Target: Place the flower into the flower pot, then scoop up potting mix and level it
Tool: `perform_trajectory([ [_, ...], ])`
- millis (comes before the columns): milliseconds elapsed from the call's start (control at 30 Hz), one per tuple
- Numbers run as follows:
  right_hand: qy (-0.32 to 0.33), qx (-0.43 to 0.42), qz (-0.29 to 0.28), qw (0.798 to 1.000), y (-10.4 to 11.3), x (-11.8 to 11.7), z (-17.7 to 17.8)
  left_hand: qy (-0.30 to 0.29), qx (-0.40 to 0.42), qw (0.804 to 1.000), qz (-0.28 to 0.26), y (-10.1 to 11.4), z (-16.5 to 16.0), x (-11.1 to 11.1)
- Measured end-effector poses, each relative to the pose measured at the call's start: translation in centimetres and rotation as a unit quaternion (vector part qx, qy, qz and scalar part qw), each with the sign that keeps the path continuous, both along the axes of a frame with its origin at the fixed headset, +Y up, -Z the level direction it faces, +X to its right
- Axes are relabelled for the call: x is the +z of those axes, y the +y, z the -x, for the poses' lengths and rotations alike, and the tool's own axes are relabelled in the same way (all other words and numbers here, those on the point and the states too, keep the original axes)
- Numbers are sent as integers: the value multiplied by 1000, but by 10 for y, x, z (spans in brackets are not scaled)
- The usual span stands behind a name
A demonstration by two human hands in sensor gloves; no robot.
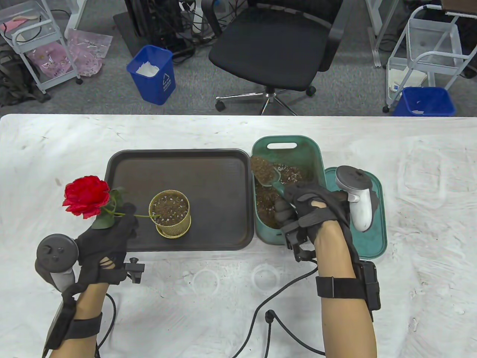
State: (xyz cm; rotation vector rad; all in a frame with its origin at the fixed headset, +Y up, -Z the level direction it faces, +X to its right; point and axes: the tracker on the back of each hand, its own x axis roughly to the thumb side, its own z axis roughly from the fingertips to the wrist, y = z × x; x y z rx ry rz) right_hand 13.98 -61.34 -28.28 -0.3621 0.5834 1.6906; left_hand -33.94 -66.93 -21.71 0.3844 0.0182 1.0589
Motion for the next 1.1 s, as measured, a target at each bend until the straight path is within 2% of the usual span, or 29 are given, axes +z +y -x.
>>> perform_trajectory([
  [167, 65, -20, -10, 998, -4, 5, 47, 1, 0, 1000, 0, 0, 0, 0],
  [400, 145, -20, 1, 989, -30, 9, 122, 1, -1, 1000, 0, 0, 0, 0],
  [633, 150, 35, 4, 988, -52, 9, 160, 1, 0, 1000, 1, 0, 0, 0],
  [867, 125, 123, -49, 983, -46, 6, 174, 0, -1, 1000, 1, 0, -1, 0],
  [933, 122, 172, -80, 974, -38, 6, 179, 0, -1, 1000, 1, 0, -1, 0],
  [1000, 122, 240, -123, 955, -29, 6, 185, 0, -1, 1000, 0, 0, -1, 0],
  [1100, 134, 333, -188, 914, -21, 10, 198, 1, -1, 1000, 0, 0, -1, 0],
])
